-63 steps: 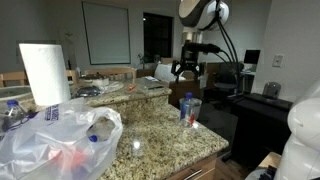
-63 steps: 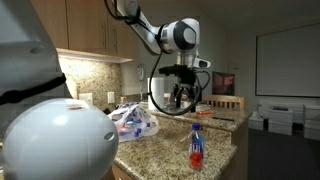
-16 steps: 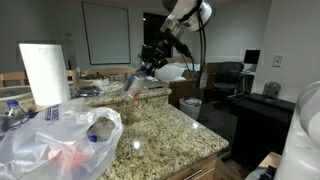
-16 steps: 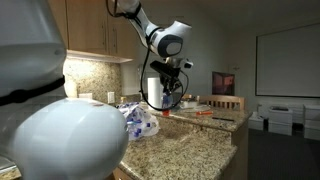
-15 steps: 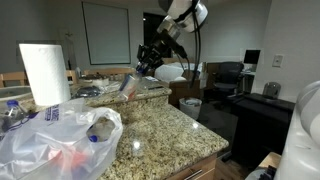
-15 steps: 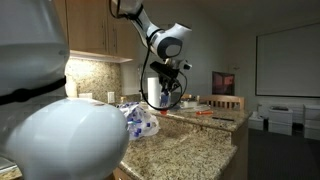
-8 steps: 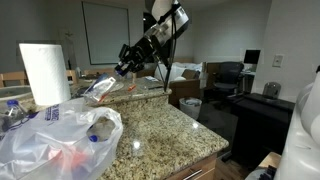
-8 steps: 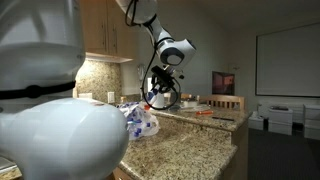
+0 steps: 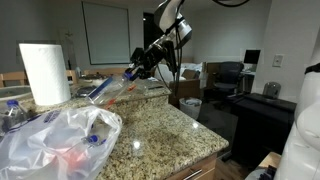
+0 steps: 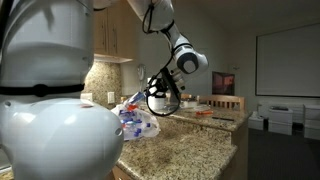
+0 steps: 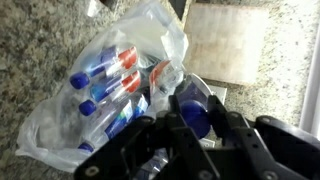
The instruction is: Put the bottles into the plastic bag.
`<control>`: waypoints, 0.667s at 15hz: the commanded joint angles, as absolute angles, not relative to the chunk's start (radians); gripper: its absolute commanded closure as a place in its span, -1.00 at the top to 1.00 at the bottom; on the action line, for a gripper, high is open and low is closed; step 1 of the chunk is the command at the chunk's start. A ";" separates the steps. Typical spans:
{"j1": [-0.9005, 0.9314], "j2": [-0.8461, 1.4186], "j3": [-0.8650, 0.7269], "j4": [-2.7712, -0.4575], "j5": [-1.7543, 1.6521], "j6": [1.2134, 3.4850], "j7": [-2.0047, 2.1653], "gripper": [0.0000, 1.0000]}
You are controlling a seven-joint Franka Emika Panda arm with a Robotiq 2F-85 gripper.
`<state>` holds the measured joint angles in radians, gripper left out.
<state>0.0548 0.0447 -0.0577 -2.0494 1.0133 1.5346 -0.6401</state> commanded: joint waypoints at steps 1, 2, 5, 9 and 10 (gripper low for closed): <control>0.007 0.074 -0.049 -2.023 1.001 1.420 -0.648 -0.75; 0.001 0.083 -0.048 -2.018 1.002 1.401 -0.644 -0.75; -0.006 0.102 -0.048 -2.022 0.998 1.437 -0.620 -0.75; -0.005 0.109 -0.050 -2.040 1.004 1.589 -0.598 -0.75; -0.006 0.114 -0.050 -2.038 1.008 1.615 -0.594 -0.76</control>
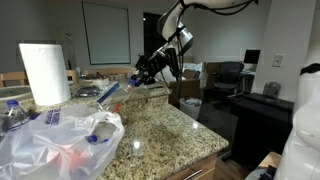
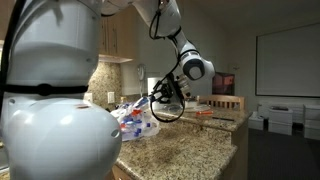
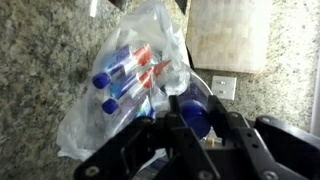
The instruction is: Put the bottles into the plastic bag.
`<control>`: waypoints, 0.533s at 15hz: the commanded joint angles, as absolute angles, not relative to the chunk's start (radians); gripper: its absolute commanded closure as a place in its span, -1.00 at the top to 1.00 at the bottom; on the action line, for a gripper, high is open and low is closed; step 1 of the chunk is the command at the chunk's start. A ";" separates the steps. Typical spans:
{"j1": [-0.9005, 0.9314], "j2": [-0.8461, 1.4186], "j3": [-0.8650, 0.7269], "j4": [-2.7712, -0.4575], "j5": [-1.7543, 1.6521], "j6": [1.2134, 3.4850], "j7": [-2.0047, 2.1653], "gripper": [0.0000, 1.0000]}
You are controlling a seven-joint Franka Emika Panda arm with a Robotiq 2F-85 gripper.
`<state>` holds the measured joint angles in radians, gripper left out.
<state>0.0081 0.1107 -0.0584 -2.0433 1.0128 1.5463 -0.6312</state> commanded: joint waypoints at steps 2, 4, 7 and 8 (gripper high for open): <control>-0.006 0.121 -0.046 -2.035 1.005 1.659 -0.586 -0.75; -0.001 0.140 -0.039 -2.027 1.005 1.677 -0.583 -0.76; 0.008 0.182 -0.020 -2.002 1.008 1.676 -0.582 -0.76; 0.011 0.198 -0.011 -1.990 1.012 1.670 -0.586 -0.76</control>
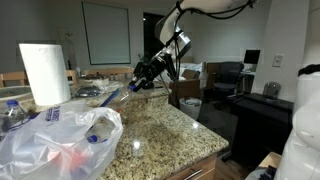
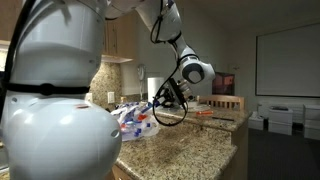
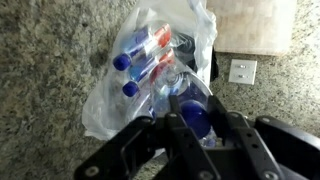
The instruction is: Put the bottles into the plastic bag.
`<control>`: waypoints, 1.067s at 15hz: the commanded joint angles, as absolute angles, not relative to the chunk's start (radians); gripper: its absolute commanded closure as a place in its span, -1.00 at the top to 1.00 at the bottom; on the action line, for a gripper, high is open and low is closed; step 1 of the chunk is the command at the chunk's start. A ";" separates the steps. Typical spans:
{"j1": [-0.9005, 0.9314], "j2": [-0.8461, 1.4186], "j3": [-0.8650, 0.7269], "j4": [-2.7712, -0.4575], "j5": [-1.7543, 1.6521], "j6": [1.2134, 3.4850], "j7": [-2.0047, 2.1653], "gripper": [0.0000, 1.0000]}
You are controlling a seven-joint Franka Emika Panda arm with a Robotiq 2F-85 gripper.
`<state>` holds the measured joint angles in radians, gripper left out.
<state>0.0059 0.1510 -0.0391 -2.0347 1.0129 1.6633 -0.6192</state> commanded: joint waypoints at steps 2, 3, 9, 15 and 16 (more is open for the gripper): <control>0.024 0.243 0.015 -1.950 1.019 1.663 -0.590 -0.76; 0.032 0.265 0.027 -1.926 1.020 1.664 -0.590 -0.75; 0.085 0.435 0.105 -1.738 1.052 1.661 -0.500 -0.76; 0.137 0.617 0.174 -1.541 1.051 1.629 -0.396 -0.76; 0.144 0.640 0.184 -1.511 1.049 1.624 -0.387 -0.76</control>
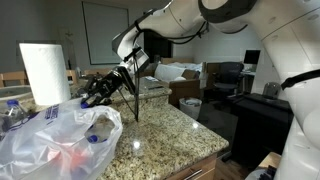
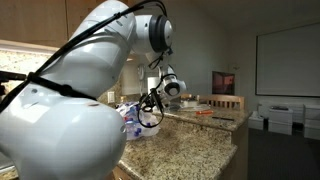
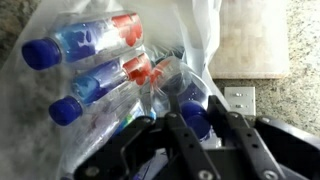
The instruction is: Put the bottles into the plastic bag.
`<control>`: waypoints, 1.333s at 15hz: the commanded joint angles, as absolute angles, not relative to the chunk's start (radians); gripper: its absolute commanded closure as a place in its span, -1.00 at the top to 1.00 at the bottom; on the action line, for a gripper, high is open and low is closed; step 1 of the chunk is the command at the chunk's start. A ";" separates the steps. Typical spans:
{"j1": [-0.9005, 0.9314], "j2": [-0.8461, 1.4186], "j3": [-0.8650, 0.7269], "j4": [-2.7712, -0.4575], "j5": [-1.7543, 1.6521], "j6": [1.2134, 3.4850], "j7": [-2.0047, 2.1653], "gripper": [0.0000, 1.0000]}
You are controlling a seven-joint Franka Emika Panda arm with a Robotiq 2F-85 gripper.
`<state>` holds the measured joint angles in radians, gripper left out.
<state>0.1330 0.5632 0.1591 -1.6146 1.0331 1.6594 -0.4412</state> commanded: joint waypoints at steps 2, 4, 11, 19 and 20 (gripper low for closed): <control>0.154 0.678 0.199 -1.465 1.044 1.613 -0.375 -0.76; 0.159 0.698 0.206 -1.434 1.036 1.604 -0.367 -0.43; 0.148 0.640 0.187 -1.451 1.015 1.625 -0.390 0.80; 0.104 0.322 0.083 -1.679 0.800 1.686 -0.406 1.00; 0.097 0.269 0.071 -1.710 0.761 1.692 -0.392 1.00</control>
<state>0.1147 0.4607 0.0978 -1.5430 0.8534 1.6424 -0.4082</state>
